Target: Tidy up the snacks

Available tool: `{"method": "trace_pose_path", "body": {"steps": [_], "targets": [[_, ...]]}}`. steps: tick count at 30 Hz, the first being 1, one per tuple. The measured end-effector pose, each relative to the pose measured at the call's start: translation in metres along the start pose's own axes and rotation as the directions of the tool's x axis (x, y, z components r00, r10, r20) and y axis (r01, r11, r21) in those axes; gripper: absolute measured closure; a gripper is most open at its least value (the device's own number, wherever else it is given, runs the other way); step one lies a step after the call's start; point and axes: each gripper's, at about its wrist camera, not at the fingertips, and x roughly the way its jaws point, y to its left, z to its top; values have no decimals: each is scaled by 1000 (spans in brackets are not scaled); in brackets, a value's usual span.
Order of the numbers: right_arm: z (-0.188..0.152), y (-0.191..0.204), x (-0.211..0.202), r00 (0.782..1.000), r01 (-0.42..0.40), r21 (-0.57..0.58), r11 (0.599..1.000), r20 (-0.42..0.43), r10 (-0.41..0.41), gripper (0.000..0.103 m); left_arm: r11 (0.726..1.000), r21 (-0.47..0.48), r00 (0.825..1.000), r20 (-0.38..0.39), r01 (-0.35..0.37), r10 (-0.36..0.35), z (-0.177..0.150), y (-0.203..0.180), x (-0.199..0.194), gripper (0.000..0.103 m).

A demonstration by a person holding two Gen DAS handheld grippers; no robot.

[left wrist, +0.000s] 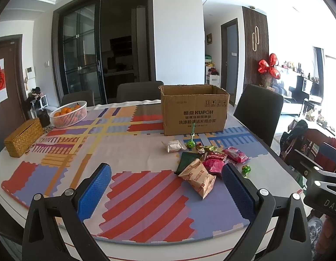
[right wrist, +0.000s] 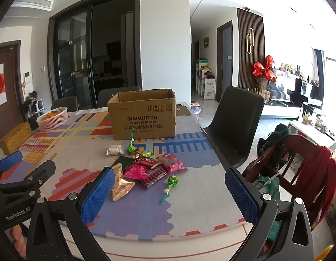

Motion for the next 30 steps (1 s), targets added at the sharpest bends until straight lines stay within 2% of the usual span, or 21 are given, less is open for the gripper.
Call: {"method": "trace_pose_path", "body": {"steps": [21,30], "targets": [[0,0,-1,1000,-4,2,1000,-5,4,1,1000,3,1000,-5,7,-7,-1,-3,1,0],[-3,0,8,999,-17,3,1000,-38,17,1,1000,13,999,-32,16,-16,-3,-6,9,0]]}}
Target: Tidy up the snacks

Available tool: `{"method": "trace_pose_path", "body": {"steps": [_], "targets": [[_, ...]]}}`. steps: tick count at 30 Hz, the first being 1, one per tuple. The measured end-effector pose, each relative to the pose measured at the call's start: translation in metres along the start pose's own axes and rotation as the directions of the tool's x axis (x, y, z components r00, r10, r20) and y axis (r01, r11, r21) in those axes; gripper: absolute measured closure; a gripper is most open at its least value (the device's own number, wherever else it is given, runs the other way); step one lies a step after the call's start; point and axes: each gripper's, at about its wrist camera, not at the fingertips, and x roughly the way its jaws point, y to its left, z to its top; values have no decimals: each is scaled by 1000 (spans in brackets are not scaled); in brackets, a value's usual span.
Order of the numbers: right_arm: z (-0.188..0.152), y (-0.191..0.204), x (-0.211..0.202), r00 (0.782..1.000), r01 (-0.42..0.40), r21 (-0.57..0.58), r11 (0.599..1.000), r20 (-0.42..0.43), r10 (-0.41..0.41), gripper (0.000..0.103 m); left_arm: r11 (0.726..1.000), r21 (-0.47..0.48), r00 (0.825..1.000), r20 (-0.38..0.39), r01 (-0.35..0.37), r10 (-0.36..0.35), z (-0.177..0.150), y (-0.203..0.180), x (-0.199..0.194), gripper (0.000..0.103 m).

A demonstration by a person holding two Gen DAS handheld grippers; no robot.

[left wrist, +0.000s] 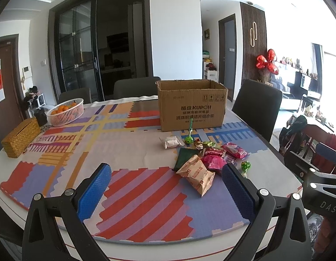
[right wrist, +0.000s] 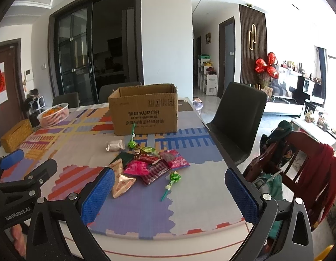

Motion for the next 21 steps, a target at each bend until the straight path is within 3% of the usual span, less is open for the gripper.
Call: {"method": "trace_pose_path", "body": {"steps": [7,12,21], "targets": [[-2,-4,22,998,-10,14,1000,-64,11,1,1000,3,998,-58,21,-21,0,-4,21,0],[-3,-7,42,993,-3,12,1000,-117,4,1,999,-8,992,-115,45,-46,1,-7,43,8],[-8,-7,89,977,-9,5,1000,-215,9,8,994,-58,957,-269,93,-105,-7,-14,99,21]]}}
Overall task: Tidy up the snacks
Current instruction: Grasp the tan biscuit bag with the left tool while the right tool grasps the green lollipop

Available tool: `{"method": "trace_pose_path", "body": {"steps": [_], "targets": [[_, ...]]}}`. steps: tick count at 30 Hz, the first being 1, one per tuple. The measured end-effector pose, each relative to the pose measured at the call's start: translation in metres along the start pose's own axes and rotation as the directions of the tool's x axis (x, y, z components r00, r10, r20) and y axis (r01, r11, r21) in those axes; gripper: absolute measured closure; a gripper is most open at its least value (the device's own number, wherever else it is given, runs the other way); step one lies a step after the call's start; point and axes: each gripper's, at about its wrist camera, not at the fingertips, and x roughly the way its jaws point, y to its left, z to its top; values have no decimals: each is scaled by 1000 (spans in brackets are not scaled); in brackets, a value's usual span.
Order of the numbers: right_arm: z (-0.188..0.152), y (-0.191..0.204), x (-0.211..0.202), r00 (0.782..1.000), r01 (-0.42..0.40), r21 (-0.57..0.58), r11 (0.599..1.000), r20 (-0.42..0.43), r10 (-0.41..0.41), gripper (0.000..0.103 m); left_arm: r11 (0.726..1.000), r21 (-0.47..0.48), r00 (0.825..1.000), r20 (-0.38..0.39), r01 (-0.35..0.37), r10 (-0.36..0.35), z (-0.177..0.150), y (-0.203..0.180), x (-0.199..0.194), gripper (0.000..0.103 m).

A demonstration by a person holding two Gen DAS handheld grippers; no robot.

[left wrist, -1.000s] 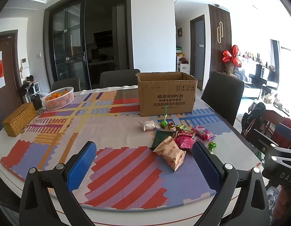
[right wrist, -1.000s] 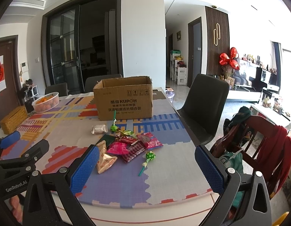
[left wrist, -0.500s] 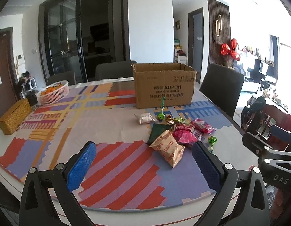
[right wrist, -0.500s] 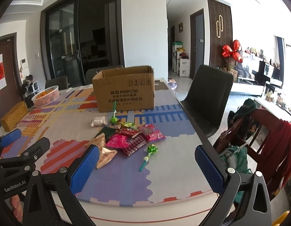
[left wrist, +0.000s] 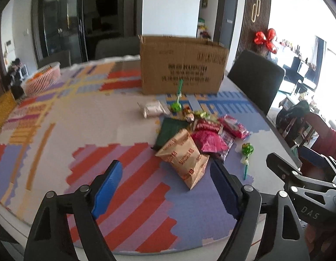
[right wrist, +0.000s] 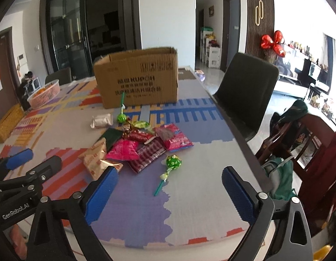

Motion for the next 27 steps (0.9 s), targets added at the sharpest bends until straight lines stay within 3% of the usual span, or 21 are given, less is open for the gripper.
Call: {"method": "trace_pose_path", "body": {"steps": [4,13,20,27], "targets": [[0,-2,23,999,-17,14,1000,-44,18,16,999,-14,996,-86,34,-36,3,-3,28,25],[-1,-10,67,989,-39,80,996,-143,50,29,994,-73,980,-175,79,-91,13,-4,70,33],[4,-12,90,984,-34,87,996,-170,48,38,991,-99,975,-194,90,-108,17,-3,84,35],[5,-12,105,977,-44,86,995,-204,61,47,985,-126,965,-218,119,-144,21,-4,98,44]]}}
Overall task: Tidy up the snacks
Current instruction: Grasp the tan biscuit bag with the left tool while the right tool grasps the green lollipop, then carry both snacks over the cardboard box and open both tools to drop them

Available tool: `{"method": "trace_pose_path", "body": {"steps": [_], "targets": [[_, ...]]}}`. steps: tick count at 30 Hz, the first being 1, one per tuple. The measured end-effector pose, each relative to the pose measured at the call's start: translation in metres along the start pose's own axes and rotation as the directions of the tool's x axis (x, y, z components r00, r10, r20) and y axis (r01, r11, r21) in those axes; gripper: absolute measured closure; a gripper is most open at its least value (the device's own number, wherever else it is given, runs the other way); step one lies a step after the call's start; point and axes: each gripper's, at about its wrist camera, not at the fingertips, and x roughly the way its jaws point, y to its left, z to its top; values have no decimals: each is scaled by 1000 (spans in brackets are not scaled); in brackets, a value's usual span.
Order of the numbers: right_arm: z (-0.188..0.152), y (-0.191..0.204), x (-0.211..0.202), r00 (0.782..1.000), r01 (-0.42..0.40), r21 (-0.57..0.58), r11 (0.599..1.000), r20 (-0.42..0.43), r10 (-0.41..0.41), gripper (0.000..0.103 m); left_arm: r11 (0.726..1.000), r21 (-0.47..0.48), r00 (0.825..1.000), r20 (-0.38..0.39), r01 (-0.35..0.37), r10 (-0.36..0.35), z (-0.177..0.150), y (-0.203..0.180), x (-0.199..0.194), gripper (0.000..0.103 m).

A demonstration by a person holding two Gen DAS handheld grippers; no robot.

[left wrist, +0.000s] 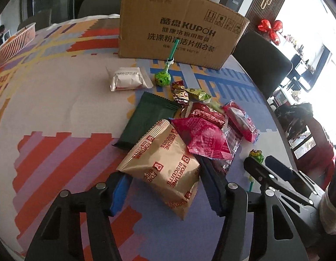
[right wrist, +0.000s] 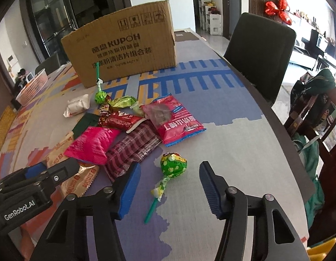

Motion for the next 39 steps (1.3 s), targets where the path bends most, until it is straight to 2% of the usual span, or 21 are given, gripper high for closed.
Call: {"method": "trace_pose_path", "body": {"steps": [6,13,20,27,39], "targets": [[2,2,9,1000,-1,-9,1000,-20,1,57,1000,-14,1000,-12,19,-19,2,2,3,50],[2,7,14,1000,14,-47,999,-24,-15,76,1000,9,1000,-9,-2,2,2,2,-1,51],[2,14,1,1000,-13,-66,998,-4,13,76,999,24,999,28,-25,24,0,4,-17,52],[8,30,-26,996,-71,-97,993,38,75,76,999,45,996,81,-30,27,2,2,-41,52],[26,47,-65,983,-103,-148,984,138,123,76,991,116,978,206,-68,43,26,-8,-75,52]]}}
